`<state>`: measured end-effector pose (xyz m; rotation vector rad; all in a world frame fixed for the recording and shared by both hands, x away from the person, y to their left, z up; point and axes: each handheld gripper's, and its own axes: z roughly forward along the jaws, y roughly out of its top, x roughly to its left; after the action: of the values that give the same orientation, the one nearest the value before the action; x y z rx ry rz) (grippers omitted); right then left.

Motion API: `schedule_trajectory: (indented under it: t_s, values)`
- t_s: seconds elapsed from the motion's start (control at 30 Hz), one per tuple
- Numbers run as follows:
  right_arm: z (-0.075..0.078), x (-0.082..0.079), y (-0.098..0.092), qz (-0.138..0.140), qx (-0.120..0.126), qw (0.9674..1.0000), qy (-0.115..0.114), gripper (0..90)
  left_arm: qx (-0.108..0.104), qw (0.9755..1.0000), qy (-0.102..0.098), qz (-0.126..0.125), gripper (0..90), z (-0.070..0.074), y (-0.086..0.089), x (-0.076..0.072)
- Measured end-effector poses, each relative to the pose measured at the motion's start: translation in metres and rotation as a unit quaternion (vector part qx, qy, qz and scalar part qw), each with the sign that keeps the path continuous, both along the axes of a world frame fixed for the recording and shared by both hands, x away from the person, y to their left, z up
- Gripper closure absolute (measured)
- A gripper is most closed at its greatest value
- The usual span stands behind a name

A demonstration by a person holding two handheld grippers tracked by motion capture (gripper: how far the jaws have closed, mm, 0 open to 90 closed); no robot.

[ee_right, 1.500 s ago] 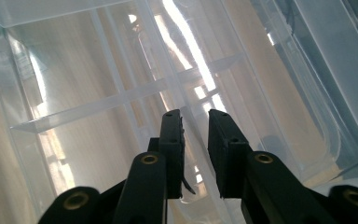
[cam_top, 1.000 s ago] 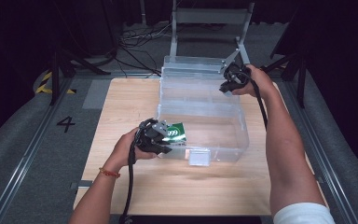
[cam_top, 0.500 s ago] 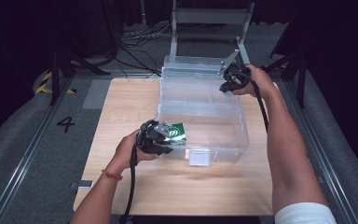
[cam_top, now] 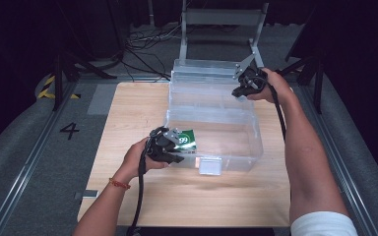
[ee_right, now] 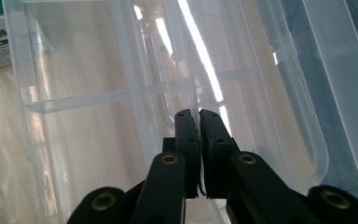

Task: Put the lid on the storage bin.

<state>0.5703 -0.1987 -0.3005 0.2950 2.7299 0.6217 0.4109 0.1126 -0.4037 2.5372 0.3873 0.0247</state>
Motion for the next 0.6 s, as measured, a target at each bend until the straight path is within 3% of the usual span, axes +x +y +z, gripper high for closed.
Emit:
schedule_trajectory:
  t_s: [0.43,0.6]
  values:
    - [0.006,-0.019,0.007,0.005,0.001,0.9996,-0.029,88.5,0.008,0.9999,0.004,0.007,77.1,0.001,0.002,-0.003]
    - [0.008,-0.027,0.007,0.008,0.017,0.9993,-0.031,89.1,0.01,0.9999,0.003,0.013,76.0,0.001,0.003,-0.006]
